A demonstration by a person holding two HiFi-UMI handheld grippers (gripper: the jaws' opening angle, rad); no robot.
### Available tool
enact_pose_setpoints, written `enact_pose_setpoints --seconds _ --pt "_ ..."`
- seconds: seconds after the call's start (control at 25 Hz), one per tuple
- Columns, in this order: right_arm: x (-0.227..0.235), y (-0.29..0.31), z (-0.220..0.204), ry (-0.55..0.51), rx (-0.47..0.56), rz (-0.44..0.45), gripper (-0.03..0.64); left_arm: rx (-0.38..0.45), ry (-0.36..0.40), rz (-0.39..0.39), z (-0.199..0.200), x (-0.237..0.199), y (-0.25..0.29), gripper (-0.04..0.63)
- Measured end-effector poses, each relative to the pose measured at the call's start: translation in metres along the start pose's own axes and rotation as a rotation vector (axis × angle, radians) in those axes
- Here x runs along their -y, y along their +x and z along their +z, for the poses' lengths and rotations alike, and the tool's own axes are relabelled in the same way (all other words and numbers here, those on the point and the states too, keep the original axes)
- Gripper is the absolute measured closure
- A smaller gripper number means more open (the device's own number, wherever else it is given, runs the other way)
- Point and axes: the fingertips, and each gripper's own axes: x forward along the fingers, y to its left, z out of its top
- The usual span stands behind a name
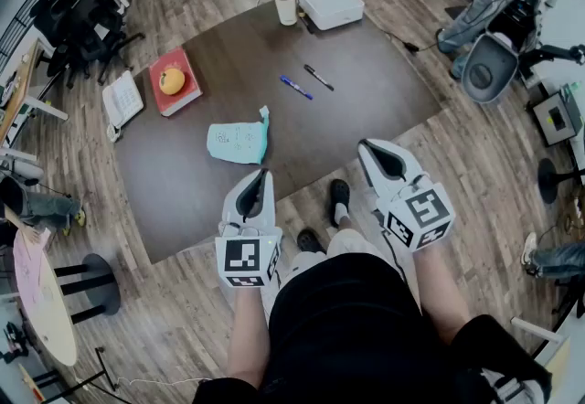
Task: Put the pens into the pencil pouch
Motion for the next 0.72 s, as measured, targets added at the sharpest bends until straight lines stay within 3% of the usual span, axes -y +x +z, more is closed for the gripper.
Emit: enact_pose_setpoints --seconds 0.4,0.72 --pt "-0.016 -0.006 -0.006 -0.026 -0.009 0.007 0.607 0.026 -0.052 0.007 -0.005 -0.004 -0.019 0.597" --pt "-0.023 -0.005 -0.017 0.016 -0.017 0.047 0.606 0.036 -0.025 -0.034 -0.008 0.007 -0.021 0.597"
